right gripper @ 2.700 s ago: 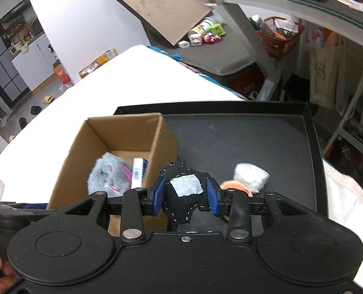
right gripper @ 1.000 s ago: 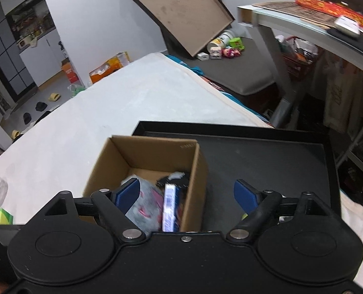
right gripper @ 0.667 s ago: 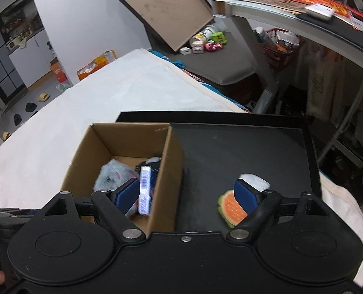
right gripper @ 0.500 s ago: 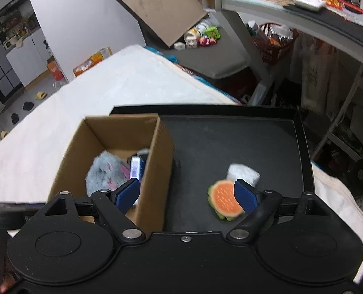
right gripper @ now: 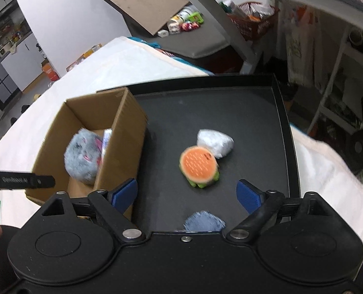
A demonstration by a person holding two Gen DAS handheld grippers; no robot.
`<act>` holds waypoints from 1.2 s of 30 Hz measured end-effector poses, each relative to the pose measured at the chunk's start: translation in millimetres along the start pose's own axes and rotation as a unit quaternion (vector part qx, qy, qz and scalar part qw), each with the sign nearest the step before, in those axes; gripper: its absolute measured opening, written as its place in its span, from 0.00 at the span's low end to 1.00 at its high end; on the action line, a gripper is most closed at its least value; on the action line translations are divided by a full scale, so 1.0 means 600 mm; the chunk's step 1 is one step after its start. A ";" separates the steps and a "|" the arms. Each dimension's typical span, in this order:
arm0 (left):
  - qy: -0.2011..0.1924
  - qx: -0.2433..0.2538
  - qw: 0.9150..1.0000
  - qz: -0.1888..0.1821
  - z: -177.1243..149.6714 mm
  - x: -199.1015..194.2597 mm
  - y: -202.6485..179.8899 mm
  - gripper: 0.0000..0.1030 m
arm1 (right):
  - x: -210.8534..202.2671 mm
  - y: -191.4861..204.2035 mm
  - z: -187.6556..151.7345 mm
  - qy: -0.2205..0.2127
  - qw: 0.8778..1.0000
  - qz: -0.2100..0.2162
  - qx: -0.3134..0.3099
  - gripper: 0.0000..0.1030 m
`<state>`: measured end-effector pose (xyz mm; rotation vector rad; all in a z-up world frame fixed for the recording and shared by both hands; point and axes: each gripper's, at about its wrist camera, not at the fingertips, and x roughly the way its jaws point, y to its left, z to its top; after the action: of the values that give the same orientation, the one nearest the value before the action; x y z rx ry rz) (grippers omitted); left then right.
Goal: Organize soft objects
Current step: 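Move the right gripper to the blue denim heart plush and grasp it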
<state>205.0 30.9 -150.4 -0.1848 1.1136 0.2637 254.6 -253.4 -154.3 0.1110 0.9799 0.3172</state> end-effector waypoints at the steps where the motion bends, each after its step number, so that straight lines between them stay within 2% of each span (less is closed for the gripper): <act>1: 0.001 0.000 1.000 0.000 0.000 0.000 -0.002 0.59 | 0.002 -0.004 -0.005 0.003 1.000 -0.001 0.001 0.87; 18: 0.006 0.033 0.999 0.029 -0.007 0.015 -0.037 0.65 | 0.048 -0.053 -0.065 0.035 0.999 -0.003 0.034 0.87; 26: 0.012 0.042 0.998 0.047 -0.010 0.028 -0.046 0.65 | 0.072 -0.034 -0.083 0.053 0.999 -0.006 -0.005 0.86; 29: 0.013 0.044 0.998 0.051 -0.012 0.027 -0.047 0.65 | 0.087 -0.033 -0.089 0.067 0.997 -0.026 -0.019 0.71; 30: 0.013 0.043 0.998 0.051 -0.011 0.026 -0.047 0.65 | 0.091 -0.034 -0.091 0.072 0.997 -0.027 -0.025 0.58; 34: 0.017 0.043 0.998 0.049 -0.012 0.023 -0.051 0.65 | 0.087 -0.034 -0.091 0.067 0.997 -0.028 -0.040 0.30; 36: 0.018 0.046 0.998 0.049 -0.012 0.019 -0.052 0.65 | 0.081 -0.040 -0.091 0.067 0.997 -0.010 -0.024 0.29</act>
<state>212.9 0.4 -163.3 -0.0527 1.1690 0.2966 239.3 -263.6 -228.9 0.0365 1.1038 0.3336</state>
